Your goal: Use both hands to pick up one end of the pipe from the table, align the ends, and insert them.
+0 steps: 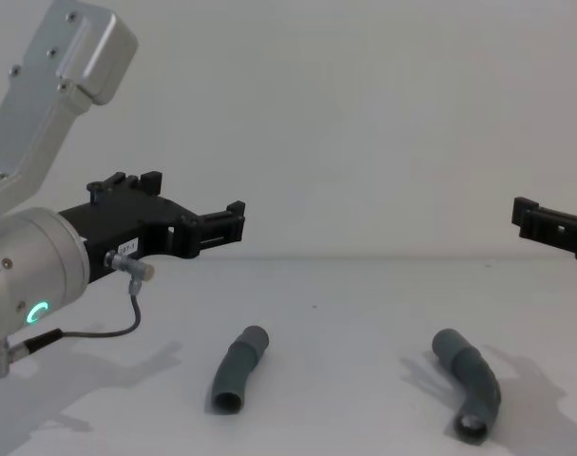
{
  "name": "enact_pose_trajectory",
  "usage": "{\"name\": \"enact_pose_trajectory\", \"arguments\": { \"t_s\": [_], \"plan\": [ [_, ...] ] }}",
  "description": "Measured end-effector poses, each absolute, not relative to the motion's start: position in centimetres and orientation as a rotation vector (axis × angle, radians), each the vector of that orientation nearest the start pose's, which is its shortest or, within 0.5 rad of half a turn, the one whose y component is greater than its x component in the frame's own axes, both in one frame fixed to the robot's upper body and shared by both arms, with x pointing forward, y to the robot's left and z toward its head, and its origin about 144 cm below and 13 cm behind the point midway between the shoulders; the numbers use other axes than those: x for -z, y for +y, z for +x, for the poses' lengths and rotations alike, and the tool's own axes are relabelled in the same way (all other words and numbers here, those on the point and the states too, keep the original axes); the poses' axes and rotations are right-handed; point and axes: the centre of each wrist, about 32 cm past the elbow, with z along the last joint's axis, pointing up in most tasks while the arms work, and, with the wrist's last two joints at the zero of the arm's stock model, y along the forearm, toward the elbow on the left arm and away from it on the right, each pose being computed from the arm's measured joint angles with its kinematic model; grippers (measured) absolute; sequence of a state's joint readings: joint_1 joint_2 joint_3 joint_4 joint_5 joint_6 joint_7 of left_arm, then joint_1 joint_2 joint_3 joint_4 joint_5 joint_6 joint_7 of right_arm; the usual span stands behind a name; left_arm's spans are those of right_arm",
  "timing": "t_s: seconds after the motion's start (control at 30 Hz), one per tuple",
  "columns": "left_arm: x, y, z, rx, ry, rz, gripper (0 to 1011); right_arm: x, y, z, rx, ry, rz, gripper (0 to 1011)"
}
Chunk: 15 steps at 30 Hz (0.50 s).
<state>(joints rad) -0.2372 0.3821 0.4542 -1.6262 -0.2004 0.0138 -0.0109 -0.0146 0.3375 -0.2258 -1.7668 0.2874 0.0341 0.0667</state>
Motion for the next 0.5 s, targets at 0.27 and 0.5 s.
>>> {"name": "enact_pose_trajectory", "arguments": {
  "t_s": [0.27,0.5],
  "plan": [
    [-120.44,19.84,49.20,-1.124,-0.268,0.061,1001,-118.87,-23.71,44.33,1.230,-0.075,0.026,1001],
    [-120.44,19.84,49.20,-1.124,-0.268,0.061,1001,-118.88,-23.71,44.33,1.230,-0.075,0.026,1001]
  ]
}}
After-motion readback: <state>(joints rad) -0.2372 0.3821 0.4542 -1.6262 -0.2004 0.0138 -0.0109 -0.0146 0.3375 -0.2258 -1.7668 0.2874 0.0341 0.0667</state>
